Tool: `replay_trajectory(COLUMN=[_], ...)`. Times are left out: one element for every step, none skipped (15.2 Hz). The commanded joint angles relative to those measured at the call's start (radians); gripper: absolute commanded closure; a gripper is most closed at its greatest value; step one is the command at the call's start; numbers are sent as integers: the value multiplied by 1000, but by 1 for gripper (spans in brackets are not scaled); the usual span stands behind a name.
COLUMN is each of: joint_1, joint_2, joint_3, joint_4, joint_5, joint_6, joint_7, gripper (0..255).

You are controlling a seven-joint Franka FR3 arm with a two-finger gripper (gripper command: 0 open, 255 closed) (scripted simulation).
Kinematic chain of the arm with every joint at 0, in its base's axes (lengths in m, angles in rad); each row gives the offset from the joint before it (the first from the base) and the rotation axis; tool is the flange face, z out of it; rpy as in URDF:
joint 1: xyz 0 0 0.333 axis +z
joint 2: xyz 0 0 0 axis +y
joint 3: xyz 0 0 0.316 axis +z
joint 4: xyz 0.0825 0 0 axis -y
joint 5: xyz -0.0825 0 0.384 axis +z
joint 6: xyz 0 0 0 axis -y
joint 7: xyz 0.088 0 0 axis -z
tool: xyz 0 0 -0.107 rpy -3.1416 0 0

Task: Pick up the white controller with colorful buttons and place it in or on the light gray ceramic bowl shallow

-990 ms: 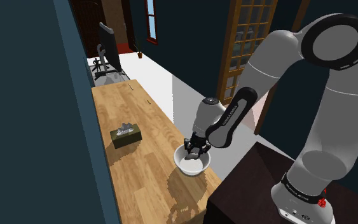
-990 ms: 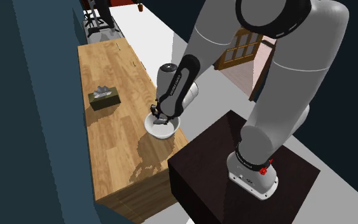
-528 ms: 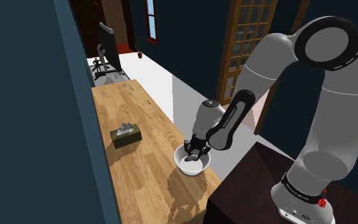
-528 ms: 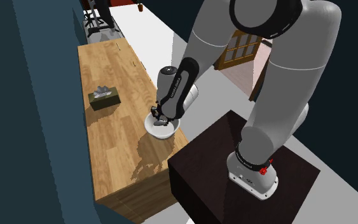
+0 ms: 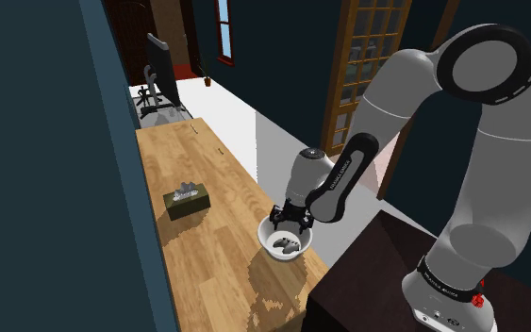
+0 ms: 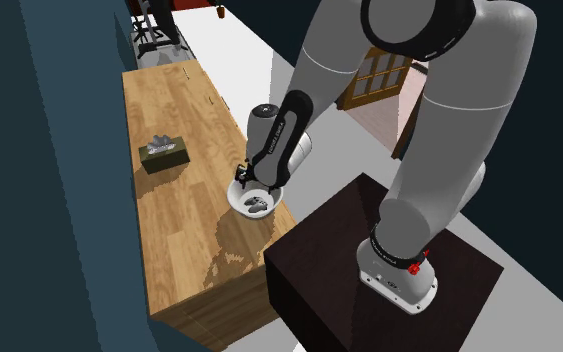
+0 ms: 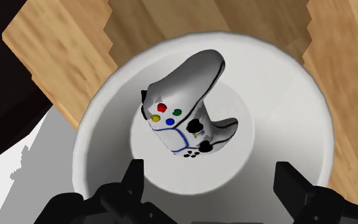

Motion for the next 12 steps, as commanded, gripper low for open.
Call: replay_trajectory(joint_1=[-34,-65,-87,-95,-88,-85,-85,-84,-84,-84,-84,-84], joint_2=[-47,-94,-142,-180,-180,-180,-180,-180,-180,-180,-180,-180], joint_3=[41,80,111,125,118,116,115,115,115,115,115,115], joint_4=[-12,-23,-31,-37,-37,-37,-37,-37,-37,-37,-37,-37], joint_5=[38,84,134,173,174,174,175,175,174,174,174,174], joint_6=[-34,-70,-107,-138,-138,-138,-138,-138,-138,-138,-138,-138], joint_7=[-29,-62,-98,-126,-127,-127,-128,-128,-127,-127,-127,-127], gripper=[0,0,0,0,0,0,0,0,0,0,0,0])
